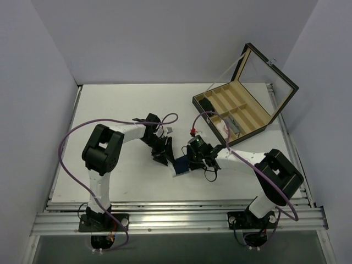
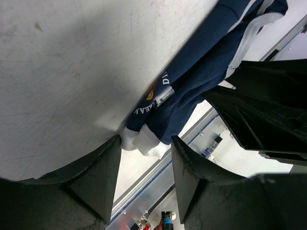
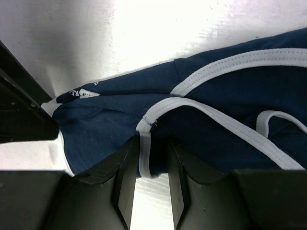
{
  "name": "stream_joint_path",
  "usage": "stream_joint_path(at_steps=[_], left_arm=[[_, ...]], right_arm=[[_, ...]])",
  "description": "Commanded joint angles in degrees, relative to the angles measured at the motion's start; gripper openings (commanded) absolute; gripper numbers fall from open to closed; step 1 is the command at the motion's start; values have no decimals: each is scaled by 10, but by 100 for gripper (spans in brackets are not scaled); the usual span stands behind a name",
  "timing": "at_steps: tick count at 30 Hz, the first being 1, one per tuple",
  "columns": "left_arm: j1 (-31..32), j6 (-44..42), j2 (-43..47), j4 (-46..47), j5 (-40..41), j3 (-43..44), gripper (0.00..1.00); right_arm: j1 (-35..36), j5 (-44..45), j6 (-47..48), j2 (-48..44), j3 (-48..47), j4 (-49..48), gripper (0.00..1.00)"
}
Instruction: Roll the underwear
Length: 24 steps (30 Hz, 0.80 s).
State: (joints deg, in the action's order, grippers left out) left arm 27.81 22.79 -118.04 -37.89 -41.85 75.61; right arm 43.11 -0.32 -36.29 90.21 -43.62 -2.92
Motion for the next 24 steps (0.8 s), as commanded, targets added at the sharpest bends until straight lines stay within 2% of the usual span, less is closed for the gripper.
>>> stream_joint_path(at_steps=[1, 5, 7, 8, 9, 13, 16, 22, 24], left_arm=[[3, -39, -17, 14, 11, -17, 55], [3, -42, -7, 18, 23, -42, 54], [2, -37, -7, 23, 28, -53, 49], [2, -35, -10, 27, 35, -55, 46], [1, -27, -12, 29, 38, -55, 37], [0, 15, -15, 50, 44, -48, 12], [0, 64, -10, 68, 27, -41, 3], [0, 170, -4, 82, -17, -22, 2], [0, 194, -3, 66, -18, -11, 2]], right_arm=[[-5, -16, 10, 14, 9, -7, 26], [-7, -18, 15, 13, 6, -6, 26], [-7, -19, 18, 11, 6, -4, 26], [-7, -20, 21, 10, 6, -2, 26], [-7, -20, 25, 10, 5, 3, 26], [-4, -4, 42, -1, -6, 26, 27], [16, 31, 47, -31, -22, 49, 31], [93, 77, 81, -57, -39, 18, 46], [105, 82, 90, -51, -44, 12, 49]])
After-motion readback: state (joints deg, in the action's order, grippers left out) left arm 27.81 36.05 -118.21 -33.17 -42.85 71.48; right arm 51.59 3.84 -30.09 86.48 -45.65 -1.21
